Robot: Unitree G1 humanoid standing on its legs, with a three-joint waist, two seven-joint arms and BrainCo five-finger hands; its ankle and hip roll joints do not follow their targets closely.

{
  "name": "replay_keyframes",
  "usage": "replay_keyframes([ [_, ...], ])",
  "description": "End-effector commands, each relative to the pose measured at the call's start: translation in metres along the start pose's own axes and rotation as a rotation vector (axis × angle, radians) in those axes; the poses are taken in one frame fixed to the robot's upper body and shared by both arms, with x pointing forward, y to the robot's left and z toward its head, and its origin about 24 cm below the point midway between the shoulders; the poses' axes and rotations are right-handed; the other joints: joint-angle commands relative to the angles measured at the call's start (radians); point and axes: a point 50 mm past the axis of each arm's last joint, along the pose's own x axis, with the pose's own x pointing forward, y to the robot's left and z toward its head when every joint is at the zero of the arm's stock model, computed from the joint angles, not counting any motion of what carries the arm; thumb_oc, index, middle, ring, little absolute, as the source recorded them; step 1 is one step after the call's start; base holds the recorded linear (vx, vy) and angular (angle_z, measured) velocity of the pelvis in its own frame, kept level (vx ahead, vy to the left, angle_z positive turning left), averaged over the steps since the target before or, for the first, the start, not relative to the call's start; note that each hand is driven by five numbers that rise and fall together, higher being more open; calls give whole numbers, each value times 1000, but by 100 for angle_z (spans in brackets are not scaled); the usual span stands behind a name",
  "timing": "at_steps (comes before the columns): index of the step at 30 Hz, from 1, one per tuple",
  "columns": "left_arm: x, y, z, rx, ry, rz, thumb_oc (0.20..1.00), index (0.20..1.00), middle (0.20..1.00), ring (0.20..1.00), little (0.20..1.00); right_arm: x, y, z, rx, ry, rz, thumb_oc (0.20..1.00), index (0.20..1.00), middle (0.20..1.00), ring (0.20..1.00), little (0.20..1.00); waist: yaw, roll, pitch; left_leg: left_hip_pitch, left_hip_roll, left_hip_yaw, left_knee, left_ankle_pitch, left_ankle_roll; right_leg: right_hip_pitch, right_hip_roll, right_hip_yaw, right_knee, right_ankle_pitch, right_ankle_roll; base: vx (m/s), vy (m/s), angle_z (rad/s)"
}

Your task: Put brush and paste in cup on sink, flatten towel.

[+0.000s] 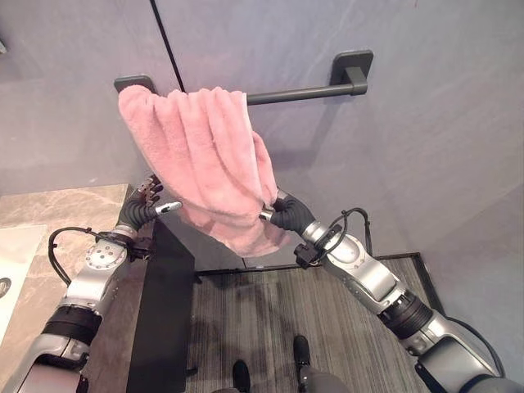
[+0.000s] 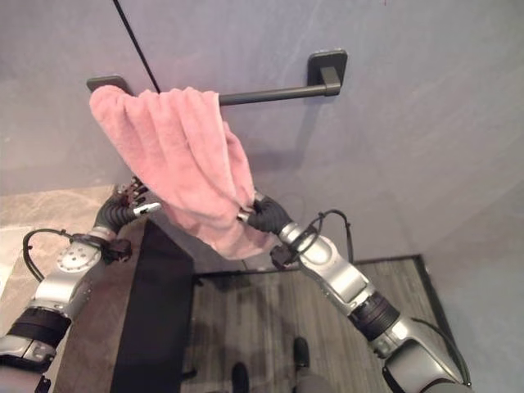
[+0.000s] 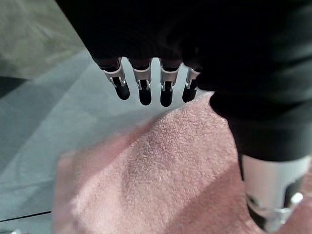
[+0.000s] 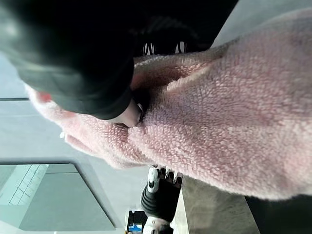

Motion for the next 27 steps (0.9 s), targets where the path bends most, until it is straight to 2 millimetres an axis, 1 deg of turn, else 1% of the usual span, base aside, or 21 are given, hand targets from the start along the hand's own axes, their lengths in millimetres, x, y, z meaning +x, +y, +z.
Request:
replay_keyframes([
  [1,17,14,40,58,-141,57,1000,1000,1000,1000,1000,12,1,28,17,-136,-1,219,219,219,219,219,-7,-20,10,-44,-24,4,4,56,2,53,-87,22,-2,-31,113,84,4,-2],
  [5,10,18,33,41,-126,64,1000,1000,1000,1000,1000,6,1,20,22,-106,1,216,216,216,216,216,-10,-20,4,-17,-27,12,4,39,5,72,-88,28,-2,-43,114,88,9,0],
  [6,8,19,29,39,-113,63,934,934,934,934,934,5,2,18,24,-96,6,219,219,219,219,219,-10,-19,0,-10,-26,12,4,35,6,78,-87,30,-2,-47,113,79,4,-2],
  [8,5,20,25,33,-99,61,555,555,555,555,555,3,3,16,30,-90,12,216,216,216,216,216,-9,-19,-5,1,-27,13,4,31,7,90,-86,30,-2,-53,113,71,7,-4],
  [9,3,21,23,31,-92,61,413,413,413,413,413,2,3,15,31,-86,14,213,213,213,213,213,-9,-19,-7,6,-25,14,4,28,7,96,-85,29,-2,-57,112,78,2,-8],
  [10,2,21,21,28,-88,59,231,231,231,231,231,1,3,13,38,-83,11,213,213,213,213,213,-9,-20,-11,11,-25,12,4,26,7,103,-83,27,-2,-63,111,71,-8,-10],
  [11,2,21,21,25,-87,58,200,200,200,200,200,0,2,13,40,-82,10,209,209,209,209,209,-9,-22,-13,14,-24,12,4,25,7,106,-83,25,-2,-65,110,67,-13,-13],
  [18,-1,17,14,16,-74,55,200,200,200,200,200,-5,0,7,45,-60,-6,203,203,203,203,203,-10,-32,-23,32,-18,5,4,18,4,132,-76,14,-2,-80,106,18,-9,-1],
  [21,-4,16,15,27,-82,47,200,200,200,200,200,-6,-1,7,41,-60,-9,203,203,203,203,203,-8,-34,-26,39,-17,3,4,16,3,139,-75,10,-2,-83,105,0,0,0],
  [23,-10,19,24,58,-123,39,200,200,200,200,200,-8,-6,10,10,-67,-26,200,200,200,200,200,-2,-37,-31,47,-17,0,4,12,4,151,-74,6,-2,-89,104,0,0,0],
  [25,-10,19,24,58,-122,40,200,200,200,200,200,-8,-6,10,10,-66,-26,200,200,200,200,200,-3,-37,-31,48,-17,0,4,12,4,152,-74,6,-2,-89,104,0,0,0],
  [26,-15,20,32,49,-170,37,200,200,200,200,200,-10,-11,19,-39,-102,-41,200,200,200,200,200,3,-38,-34,51,-17,-3,4,9,4,157,-73,3,-2,-91,103,40,-10,6],
  [27,-27,21,42,14,-245,45,200,200,200,200,200,-14,-16,31,-57,-160,-63,200,200,200,200,200,7,-40,-40,60,-18,-9,4,4,5,168,-73,1,-2,-99,101,40,-10,8],
])
